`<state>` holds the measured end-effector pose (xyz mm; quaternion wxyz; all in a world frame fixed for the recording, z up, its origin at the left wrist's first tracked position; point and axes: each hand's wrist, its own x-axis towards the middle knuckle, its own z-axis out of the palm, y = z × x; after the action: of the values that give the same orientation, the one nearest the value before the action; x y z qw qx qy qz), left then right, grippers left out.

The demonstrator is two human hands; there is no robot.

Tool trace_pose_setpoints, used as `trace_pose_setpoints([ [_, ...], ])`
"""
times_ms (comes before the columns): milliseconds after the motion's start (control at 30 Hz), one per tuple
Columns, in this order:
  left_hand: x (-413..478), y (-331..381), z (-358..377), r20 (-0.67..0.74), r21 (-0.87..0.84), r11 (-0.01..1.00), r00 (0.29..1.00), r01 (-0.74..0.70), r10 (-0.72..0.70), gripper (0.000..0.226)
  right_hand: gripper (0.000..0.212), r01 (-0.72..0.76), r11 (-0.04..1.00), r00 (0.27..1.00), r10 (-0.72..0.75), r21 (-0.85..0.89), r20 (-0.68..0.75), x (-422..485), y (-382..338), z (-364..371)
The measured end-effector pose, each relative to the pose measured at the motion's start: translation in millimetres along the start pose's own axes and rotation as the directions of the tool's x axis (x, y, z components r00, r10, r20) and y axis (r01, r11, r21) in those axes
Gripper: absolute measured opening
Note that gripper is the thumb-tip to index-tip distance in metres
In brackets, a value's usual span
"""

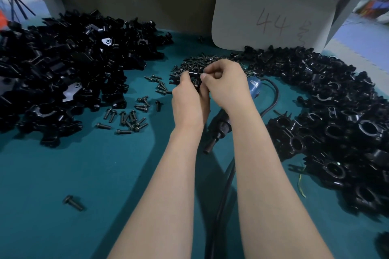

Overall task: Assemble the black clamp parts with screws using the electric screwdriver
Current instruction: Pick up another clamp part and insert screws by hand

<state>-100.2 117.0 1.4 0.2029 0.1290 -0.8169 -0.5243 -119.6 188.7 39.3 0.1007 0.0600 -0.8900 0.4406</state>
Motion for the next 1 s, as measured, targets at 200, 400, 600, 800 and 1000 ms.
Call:
trace_pose_setpoints([
  [200,0.6,-0.8,-0.4,-0.014,0.024,1.000,1.000,0.011,-0.010,0.034,0.009,0.054,0.998,0.998,-0.054,-0.029,-0.023,-3.2,-1.7,-0.3],
  [400,4.1,-5.2,3.2,-0.015,0.117,0.993,1.000,0.014,-0.013,0.023,0.012,0.008,0.991,1.000,-0.008,-0.135,0.000,-4.0,-3.3,0.3],
  [600,5.9,-7.7,-2.3,0.011,0.114,0.993,1.000,0.022,-0.023,0.024,0.016,0.073,0.991,0.997,-0.077,-0.112,-0.024,-4.0,4.0,8.9],
  [800,13.2,-5.7,-15.5,0.163,-0.712,0.590,0.907,0.381,-0.389,0.013,0.026,-0.082,0.908,0.995,0.099,-0.411,0.021,-1.7,16.4,9.7],
  [1000,18.2,-10.0,-23.5,0.423,-0.854,0.112,0.804,0.508,-0.419,0.017,0.027,-0.052,0.678,0.971,0.206,-0.733,0.121,-11.2,10.6,26.1],
])
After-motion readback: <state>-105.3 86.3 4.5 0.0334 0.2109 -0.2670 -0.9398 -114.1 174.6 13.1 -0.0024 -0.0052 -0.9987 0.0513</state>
